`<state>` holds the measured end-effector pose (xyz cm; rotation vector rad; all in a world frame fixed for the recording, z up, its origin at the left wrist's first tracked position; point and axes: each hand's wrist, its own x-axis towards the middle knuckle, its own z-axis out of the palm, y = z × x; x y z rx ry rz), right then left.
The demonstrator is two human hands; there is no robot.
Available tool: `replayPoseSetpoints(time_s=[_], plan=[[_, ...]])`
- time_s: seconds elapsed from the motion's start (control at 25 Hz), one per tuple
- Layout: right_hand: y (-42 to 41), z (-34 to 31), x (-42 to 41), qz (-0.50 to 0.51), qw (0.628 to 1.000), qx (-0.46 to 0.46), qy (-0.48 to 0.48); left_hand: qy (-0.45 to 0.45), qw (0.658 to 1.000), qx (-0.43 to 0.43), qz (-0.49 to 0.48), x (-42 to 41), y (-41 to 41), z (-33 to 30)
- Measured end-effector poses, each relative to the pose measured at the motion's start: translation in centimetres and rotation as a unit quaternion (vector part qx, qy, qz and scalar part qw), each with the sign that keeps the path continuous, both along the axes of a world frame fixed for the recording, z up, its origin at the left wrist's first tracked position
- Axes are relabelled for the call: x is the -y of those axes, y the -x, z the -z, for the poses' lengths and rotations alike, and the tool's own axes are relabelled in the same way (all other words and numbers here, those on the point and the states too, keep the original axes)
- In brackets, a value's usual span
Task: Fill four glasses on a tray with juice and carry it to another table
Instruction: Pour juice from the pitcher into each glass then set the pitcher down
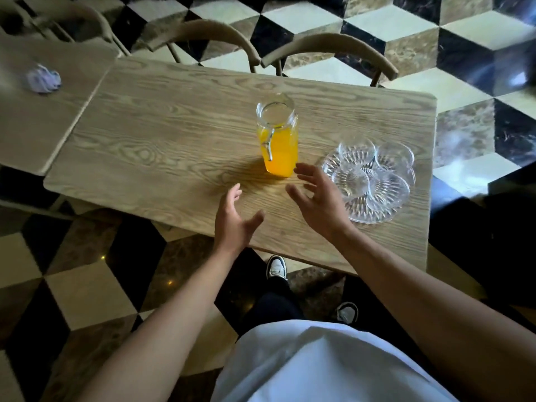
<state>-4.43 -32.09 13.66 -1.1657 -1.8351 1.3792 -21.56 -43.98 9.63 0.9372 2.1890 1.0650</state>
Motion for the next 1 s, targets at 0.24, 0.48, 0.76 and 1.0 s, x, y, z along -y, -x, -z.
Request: replayPoseSetpoints(time_s=[0.24,0.48,0.76,1.0], plan=[[7.1,-0.1,-3.1,0.087,0.996,-0.026,0.001,0.038,0.992,0.055,0.105,-8.9,8.9,0.8],[10.1,0.3,-3.6,0.133,0.988,-0.058,0.051,0.046,0.966,0.074,0.245,-15.8,11.5,1.7],[11.2,0.4,-4.3,0.16,0.978,-0.104,0.079,0.05,0.946,0.097,0.304,-19.4,11.4,3.1],[11.5,0.3,-4.5,0.165,0.969,-0.152,0.108,0.092,0.923,0.073,0.365,-21.6,12.5,4.2]])
